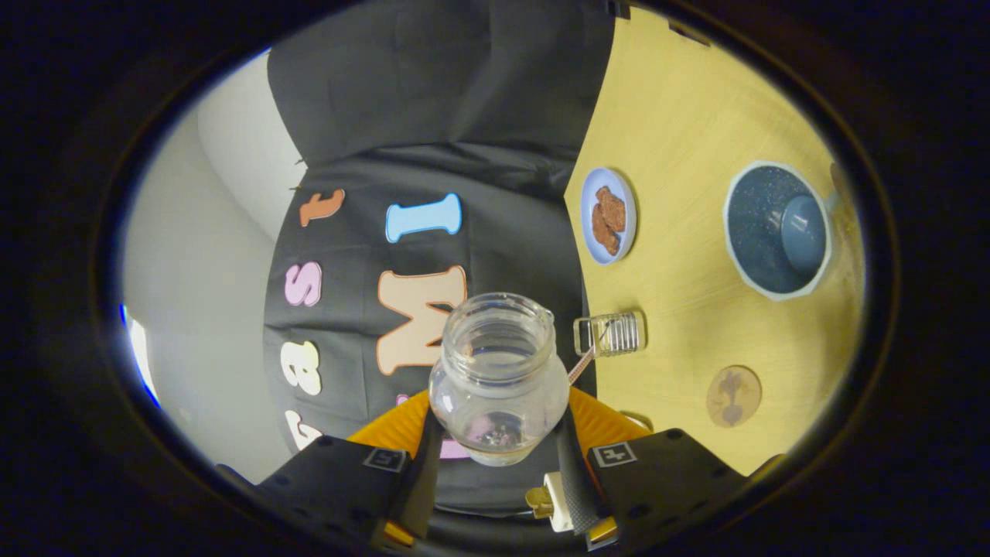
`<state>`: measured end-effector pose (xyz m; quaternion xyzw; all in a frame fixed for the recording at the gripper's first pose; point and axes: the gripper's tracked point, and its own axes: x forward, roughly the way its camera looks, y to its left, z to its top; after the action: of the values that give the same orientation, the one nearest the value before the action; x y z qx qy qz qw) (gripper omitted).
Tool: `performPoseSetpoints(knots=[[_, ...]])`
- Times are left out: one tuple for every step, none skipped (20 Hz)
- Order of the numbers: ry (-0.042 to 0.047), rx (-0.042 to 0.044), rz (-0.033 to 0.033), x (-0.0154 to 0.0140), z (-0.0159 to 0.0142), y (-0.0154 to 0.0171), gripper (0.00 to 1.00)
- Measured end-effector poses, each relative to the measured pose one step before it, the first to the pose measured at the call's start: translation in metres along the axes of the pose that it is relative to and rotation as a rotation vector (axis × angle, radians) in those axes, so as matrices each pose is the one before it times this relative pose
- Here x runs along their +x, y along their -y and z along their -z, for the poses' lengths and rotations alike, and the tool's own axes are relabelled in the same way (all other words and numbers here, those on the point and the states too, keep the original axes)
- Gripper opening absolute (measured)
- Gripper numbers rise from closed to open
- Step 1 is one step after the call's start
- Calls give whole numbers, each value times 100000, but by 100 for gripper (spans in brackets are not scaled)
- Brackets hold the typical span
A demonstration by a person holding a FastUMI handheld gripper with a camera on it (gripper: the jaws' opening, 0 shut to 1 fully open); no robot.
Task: Take the bottle from table, then pour the juice into the cup, finally place the bottle on the coaster
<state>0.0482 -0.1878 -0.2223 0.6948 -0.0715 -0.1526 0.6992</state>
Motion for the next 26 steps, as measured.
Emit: performPoseSetpoints(knots=[[536,823,-449,10,-151,-28,72],[396,1022,-394,9,23,-120,72],[539,803,-231,-27,-166,-48,72],[411,706,-129,-92,-106,-21,72],[470,503,-326,-8,-133,-99,72],[407,737,-392,28,-110,-83,72],[357,762,-160,122,-42,76,72],[421,970,-125,-211,-206,-42,72],[292,847,-120,13,16,75,72],[335,535,-190,-66,-49,-13,72],[302,553,-53,16,-115,-44,72],[438,350,75,20,-40,112,72],[319,306,12,-134,-102,18,72],[131,217,163,26,33,113,72],[202,-89,177,-130,-82,48,72],[24,-104,253,42,-91,47,72],[114,85,-52,-143,9,-118,72],[27,70,-15,-20,9,71,72],[220,109,44,-33,-14,39,72],[260,330,33,-19,-101,81,72],[342,663,-133,-2,55,-94,72],[431,599,-107,81,-64,27,72],[332,470,61,-101,-36,39,72],[272,408,28,-31,-61,81,72],[232,452,108,-5,23,73,72],[210,628,142,103,-4,77,72]])
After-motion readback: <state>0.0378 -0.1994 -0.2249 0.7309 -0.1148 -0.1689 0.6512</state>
